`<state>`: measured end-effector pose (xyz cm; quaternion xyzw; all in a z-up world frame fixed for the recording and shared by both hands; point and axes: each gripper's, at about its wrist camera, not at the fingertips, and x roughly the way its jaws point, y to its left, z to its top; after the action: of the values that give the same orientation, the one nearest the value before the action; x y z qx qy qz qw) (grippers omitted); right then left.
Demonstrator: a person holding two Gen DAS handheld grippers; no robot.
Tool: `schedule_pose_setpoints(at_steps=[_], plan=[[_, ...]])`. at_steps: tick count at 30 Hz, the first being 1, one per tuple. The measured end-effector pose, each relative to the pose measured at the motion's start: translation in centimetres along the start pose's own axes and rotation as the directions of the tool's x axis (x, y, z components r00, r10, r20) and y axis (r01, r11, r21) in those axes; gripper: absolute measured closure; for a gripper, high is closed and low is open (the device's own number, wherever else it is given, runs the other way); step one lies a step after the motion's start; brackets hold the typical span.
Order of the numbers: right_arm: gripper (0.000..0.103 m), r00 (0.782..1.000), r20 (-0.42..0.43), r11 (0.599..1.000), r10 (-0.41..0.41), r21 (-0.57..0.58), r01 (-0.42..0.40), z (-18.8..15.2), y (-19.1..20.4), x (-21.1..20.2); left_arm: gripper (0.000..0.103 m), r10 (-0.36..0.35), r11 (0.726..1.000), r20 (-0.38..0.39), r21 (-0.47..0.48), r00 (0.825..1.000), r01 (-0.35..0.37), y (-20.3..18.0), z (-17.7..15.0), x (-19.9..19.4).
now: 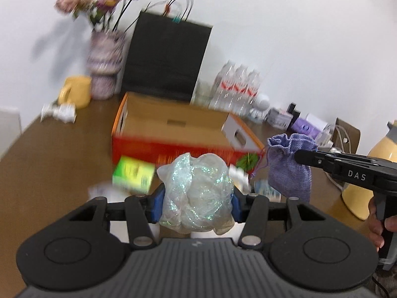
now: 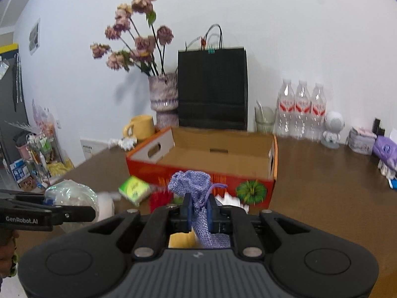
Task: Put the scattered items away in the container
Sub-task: 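Carry both items into the cardboard box and open both tools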
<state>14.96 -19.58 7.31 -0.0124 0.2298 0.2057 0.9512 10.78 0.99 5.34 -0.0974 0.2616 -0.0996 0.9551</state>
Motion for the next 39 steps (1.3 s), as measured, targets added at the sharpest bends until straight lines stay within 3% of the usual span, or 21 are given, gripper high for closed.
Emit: schedule_pose_setpoints(at_steps=[4,6,10,13,17,19,21,24,27,30,32,33,35,39], plan=[[0.093,0.998,0.059,1.000,-0.005,-0.020,0.006,4.3,-0.9,1.8,0.052,0.023,0.999,0.041,0.047,0.999,-0.025,0.0,5.5,2.6],[0.093,0.997,0.074,1.000,-0.009,-0.024,0.011,6.5,-1.5,3.5,0.051,0.036,0.998,0.025,0.054,0.999,-0.037,0.2,8.4,5.3],[0.093,0.997,0.063,0.998,-0.034,-0.048,0.037,10.5,-2.5,9.3,0.051,0.082,0.996,-0.074,0.042,0.994,-0.079,1.4,12.6,12.8],[0.093,0.998,-0.003,0.996,-0.058,-0.072,0.058,12.2,-2.7,15.6,0.051,0.150,0.989,-0.168,0.038,0.974,-0.145,3.3,14.3,19.4],[0.093,0.990,-0.108,0.993,-0.088,-0.091,0.078,11.9,-3.1,24.2,0.051,0.226,0.972,-0.308,0.012,0.924,-0.234,6.3,14.2,27.0],[0.093,0.979,-0.160,0.990,-0.124,-0.091,0.111,10.9,-3.5,27.5,0.051,0.245,0.966,-0.356,0.005,0.902,-0.260,7.4,13.4,29.3],[0.093,0.969,-0.223,0.993,-0.107,-0.063,0.095,10.0,-4.1,29.8,0.051,0.251,0.963,-0.393,0.006,0.884,-0.271,8.2,12.7,30.9],[0.092,0.948,-0.304,0.995,-0.096,-0.046,0.086,8.9,-4.7,31.8,0.048,0.261,0.961,-0.422,0.032,0.868,-0.274,8.4,11.9,31.9],[0.090,0.927,-0.364,0.996,-0.087,-0.011,0.089,8.1,-5.3,33.0,0.033,0.270,0.960,-0.436,0.050,0.859,-0.276,8.4,11.3,32.3],[0.077,0.916,-0.395,0.995,-0.070,0.034,0.091,7.9,-5.8,33.3,0.025,0.259,0.963,-0.431,0.050,0.864,-0.264,8.2,11.4,32.0],[0.048,0.914,-0.400,0.995,-0.065,0.041,0.088,8.0,-6.0,33.0,0.020,0.266,0.962,-0.418,0.059,0.868,-0.267,7.7,11.8,31.6],[0.045,0.916,-0.393,0.995,-0.077,0.032,0.098,8.1,-6.0,32.6,0.017,0.267,0.962,-0.405,0.064,0.875,-0.264,7.6,11.9,31.2],[0.038,0.925,-0.371,0.995,-0.082,0.021,0.097,8.5,-6.0,31.5,0.001,0.275,0.961,-0.365,0.070,0.890,-0.268,7.3,12.4,29.8],[0.016,0.954,-0.295,0.997,-0.056,0.040,0.071,9.8,-6.2,27.9,0.000,0.222,0.975,-0.298,0.053,0.928,-0.216,6.6,13.1,26.1]])
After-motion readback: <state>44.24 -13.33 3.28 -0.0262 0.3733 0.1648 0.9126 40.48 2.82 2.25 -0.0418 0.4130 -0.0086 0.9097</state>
